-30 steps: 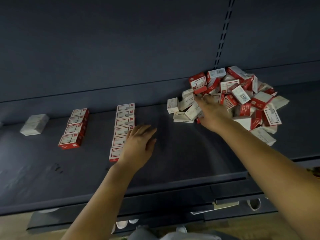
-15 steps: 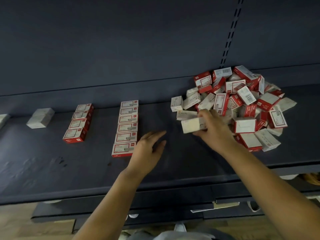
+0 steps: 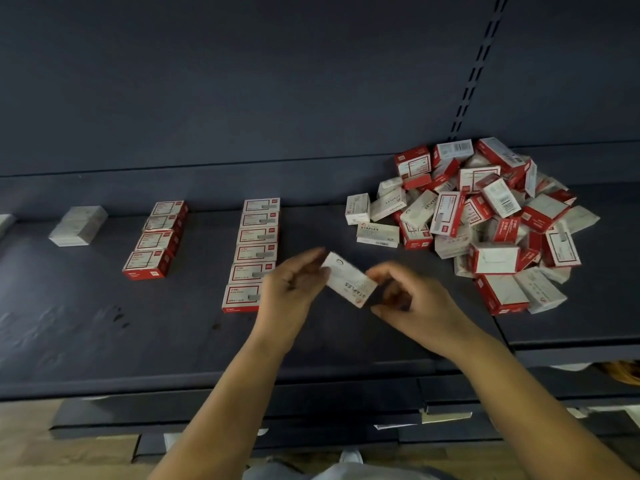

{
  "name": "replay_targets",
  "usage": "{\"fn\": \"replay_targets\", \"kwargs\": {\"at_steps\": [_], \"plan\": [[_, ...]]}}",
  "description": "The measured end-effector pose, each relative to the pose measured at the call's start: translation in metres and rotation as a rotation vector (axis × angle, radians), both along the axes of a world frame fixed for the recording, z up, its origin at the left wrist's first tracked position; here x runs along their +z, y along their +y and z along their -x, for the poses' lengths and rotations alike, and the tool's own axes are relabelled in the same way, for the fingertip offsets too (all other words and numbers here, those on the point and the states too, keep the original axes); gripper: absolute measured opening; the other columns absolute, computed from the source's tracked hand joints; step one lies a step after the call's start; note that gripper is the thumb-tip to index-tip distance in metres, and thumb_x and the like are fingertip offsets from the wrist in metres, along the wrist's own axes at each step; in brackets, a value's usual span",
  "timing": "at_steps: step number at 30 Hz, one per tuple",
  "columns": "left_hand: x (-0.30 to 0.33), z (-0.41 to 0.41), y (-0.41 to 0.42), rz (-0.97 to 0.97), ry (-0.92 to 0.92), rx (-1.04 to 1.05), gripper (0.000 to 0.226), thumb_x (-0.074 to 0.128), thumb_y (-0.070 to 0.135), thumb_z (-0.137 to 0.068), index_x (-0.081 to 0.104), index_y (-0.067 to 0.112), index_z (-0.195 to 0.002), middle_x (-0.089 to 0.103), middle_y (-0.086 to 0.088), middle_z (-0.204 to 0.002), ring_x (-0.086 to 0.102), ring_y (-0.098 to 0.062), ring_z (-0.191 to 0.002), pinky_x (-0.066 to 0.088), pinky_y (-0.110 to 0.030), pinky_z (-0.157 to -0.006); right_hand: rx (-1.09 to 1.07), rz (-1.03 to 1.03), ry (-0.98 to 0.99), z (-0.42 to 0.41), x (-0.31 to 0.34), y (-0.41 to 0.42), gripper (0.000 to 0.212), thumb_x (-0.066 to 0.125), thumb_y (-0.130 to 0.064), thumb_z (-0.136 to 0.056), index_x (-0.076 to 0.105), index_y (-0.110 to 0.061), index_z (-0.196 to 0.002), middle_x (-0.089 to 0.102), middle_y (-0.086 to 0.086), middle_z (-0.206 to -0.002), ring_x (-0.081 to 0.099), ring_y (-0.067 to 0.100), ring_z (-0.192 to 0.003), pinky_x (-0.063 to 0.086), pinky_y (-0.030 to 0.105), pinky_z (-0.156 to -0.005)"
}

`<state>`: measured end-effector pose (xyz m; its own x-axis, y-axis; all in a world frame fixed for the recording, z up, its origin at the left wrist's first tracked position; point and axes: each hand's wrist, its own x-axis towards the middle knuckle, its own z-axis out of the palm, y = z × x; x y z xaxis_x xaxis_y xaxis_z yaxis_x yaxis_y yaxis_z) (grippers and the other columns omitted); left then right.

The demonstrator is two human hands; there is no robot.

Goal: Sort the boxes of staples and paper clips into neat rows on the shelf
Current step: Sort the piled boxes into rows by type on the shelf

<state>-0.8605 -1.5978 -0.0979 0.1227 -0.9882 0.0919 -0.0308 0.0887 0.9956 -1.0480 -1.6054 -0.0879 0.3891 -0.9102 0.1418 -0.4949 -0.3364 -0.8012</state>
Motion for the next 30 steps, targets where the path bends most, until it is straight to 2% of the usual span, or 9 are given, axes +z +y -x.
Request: {"fn": "replay_targets", "kwargs": {"at_steps": [3, 5, 9, 13, 15, 19, 23, 26, 30], "plan": [[0.001, -0.003, 0.000, 0.004, 0.058, 0.036, 0.031, 0.061, -0.003, -0.083, 0.063, 0.020, -0.103, 0.064, 0.015, -0.068, 0.060, 0.002, -0.072, 0.049, -0.015, -0.072, 0.037, 0.019, -0.028, 0.000, 0.001, 0.001, 0.026, 0.069, 0.000, -0.077, 0.065, -0.020, -0.092, 0.059, -0.013, -0.096, 0.058, 0.005, -0.078, 0.045, 0.012, -0.067], [0.002, -0.003, 0.003, -0.001, 0.090, -0.017, 0.031, 0.060, -0.003, -0.083, 0.061, 0.018, -0.106, 0.063, 0.014, -0.063, 0.059, 0.003, -0.069, 0.048, -0.013, -0.069, 0.028, 0.027, -0.061, -0.003, 0.003, 0.002, 0.023, 0.070, -0.001, -0.077, 0.066, -0.019, -0.091, 0.060, -0.011, -0.095, 0.059, 0.005, -0.079, 0.046, 0.014, -0.069], [0.007, -0.005, 0.007, -0.055, 0.120, -0.137, 0.036, 0.061, 0.000, -0.081, 0.057, 0.010, -0.115, 0.068, 0.007, -0.067, 0.065, -0.003, -0.072, 0.048, -0.015, -0.067, 0.064, -0.053, -0.134, -0.007, 0.013, 0.001, 0.048, 0.071, -0.005, -0.077, 0.055, -0.041, -0.105, 0.061, -0.013, -0.093, 0.059, 0.002, -0.078, 0.047, 0.015, -0.074], [0.007, -0.009, 0.009, -0.133, 0.051, -0.242, 0.049, 0.068, 0.018, -0.068, 0.057, 0.017, -0.116, 0.072, -0.007, -0.082, 0.068, -0.017, -0.080, 0.052, -0.026, -0.070, 0.203, -0.195, -0.064, -0.010, 0.016, 0.002, 0.062, 0.074, -0.013, -0.076, 0.047, -0.053, -0.114, 0.059, -0.025, -0.093, 0.057, -0.006, -0.087, 0.043, 0.008, -0.078], [0.006, -0.011, 0.010, -0.155, -0.001, -0.276, 0.053, 0.070, 0.020, -0.067, 0.056, 0.018, -0.118, 0.072, -0.008, -0.082, 0.068, -0.018, -0.079, 0.053, -0.027, -0.069, 0.254, -0.199, -0.043, -0.013, 0.014, 0.002, 0.061, 0.076, -0.011, -0.074, 0.050, -0.047, -0.116, 0.059, -0.021, -0.101, 0.055, -0.008, -0.097, 0.040, 0.007, -0.082], [0.007, -0.015, 0.014, -0.165, -0.070, -0.294, 0.052, 0.071, 0.025, -0.066, 0.055, 0.024, -0.116, 0.072, -0.001, -0.075, 0.068, -0.013, -0.074, 0.052, -0.023, -0.064, 0.277, -0.106, -0.044, -0.018, 0.007, 0.001, 0.056, 0.080, -0.009, -0.067, 0.058, -0.038, -0.110, 0.058, -0.011, -0.097, 0.056, -0.002, -0.094, 0.040, 0.008, -0.081], [0.004, -0.025, 0.021, -0.126, -0.002, -0.268, 0.046, 0.078, 0.027, -0.068, 0.059, 0.023, -0.110, 0.071, 0.000, -0.081, 0.066, -0.012, -0.080, 0.051, -0.022, -0.068, 0.170, 0.023, -0.155, -0.023, -0.001, 0.004, 0.052, 0.078, -0.007, -0.067, 0.057, -0.032, -0.107, 0.057, -0.010, -0.097, 0.053, -0.006, -0.090, 0.039, 0.005, -0.079], [0.003, -0.038, 0.031, -0.091, 0.049, -0.236, 0.046, 0.078, 0.014, -0.067, 0.059, 0.016, -0.109, 0.072, 0.003, -0.094, 0.066, -0.011, -0.093, 0.051, -0.020, -0.075, 0.041, 0.117, -0.214, -0.027, -0.006, 0.001, 0.050, 0.075, -0.016, -0.068, 0.056, -0.027, -0.113, 0.057, -0.009, -0.099, 0.053, -0.007, -0.090, 0.040, 0.005, -0.077], [0.008, -0.052, 0.035, -0.020, -0.162, -0.176, 0.055, 0.071, 0.001, -0.072, 0.054, 0.029, -0.116, 0.070, 0.017, -0.100, 0.064, -0.005, -0.100, 0.048, -0.017, -0.086, 0.000, 0.172, -0.217, -0.040, -0.005, -0.002, 0.056, 0.070, -0.022, -0.068, 0.053, -0.023, -0.121, 0.056, -0.004, -0.100, 0.053, -0.005, -0.092, 0.041, 0.006, -0.080]]}}
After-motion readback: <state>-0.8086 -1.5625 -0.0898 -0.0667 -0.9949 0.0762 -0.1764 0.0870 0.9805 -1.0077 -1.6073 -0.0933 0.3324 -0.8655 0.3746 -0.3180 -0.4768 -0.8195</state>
